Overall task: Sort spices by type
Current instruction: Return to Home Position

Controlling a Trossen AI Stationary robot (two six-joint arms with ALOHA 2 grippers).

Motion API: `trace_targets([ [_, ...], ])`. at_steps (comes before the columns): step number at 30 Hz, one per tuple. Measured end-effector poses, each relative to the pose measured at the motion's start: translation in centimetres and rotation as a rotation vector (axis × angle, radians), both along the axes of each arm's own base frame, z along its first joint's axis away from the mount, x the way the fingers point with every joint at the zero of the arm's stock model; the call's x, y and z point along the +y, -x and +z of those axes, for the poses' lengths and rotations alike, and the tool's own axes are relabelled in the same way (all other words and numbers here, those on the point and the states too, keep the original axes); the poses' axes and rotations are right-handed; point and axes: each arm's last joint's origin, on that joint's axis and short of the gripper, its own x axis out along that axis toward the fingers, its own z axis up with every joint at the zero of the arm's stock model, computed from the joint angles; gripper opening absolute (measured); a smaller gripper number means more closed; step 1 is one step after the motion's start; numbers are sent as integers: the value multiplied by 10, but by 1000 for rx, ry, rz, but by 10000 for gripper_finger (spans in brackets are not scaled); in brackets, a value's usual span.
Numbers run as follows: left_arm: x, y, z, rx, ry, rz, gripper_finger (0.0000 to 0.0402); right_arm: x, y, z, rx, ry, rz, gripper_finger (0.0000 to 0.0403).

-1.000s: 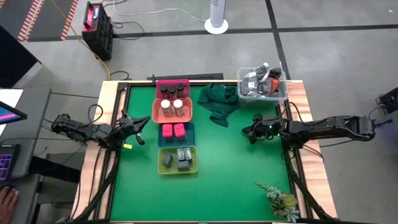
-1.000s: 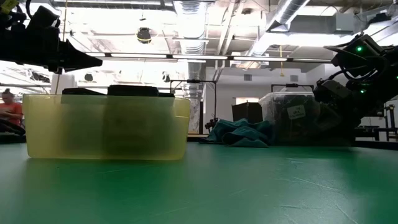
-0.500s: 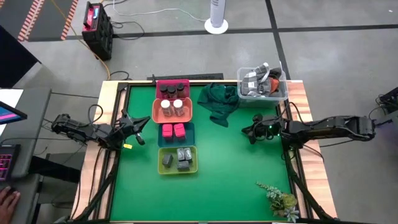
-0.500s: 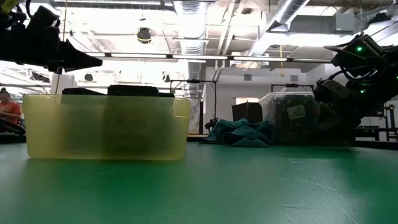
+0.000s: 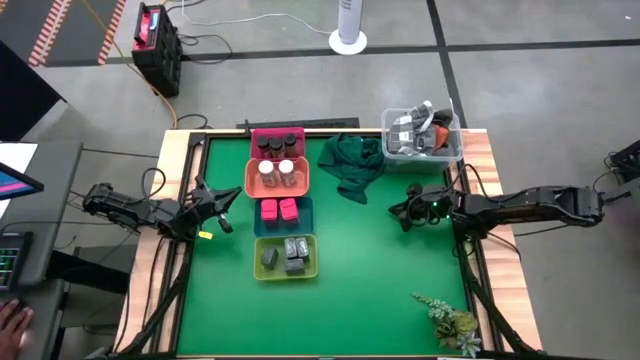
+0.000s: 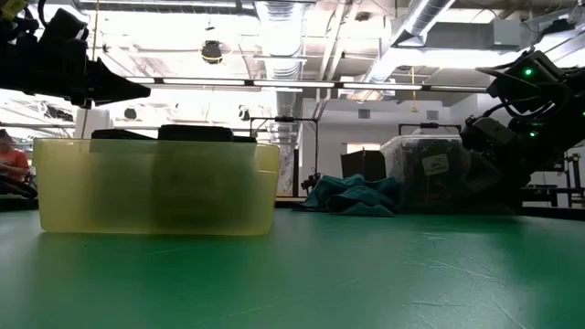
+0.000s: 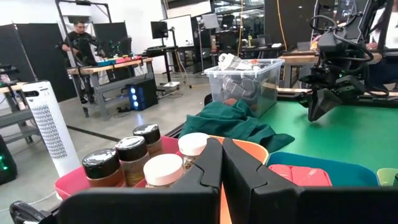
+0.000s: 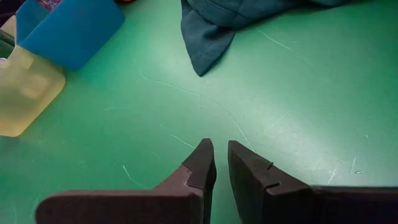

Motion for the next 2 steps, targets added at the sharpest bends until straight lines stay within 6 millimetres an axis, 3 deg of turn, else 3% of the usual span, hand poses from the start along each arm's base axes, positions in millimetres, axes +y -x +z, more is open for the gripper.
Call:
trace_targets([
  [2, 0, 0, 0, 0, 0, 0, 0, 0, 0, 0, 0, 0, 0, 77],
])
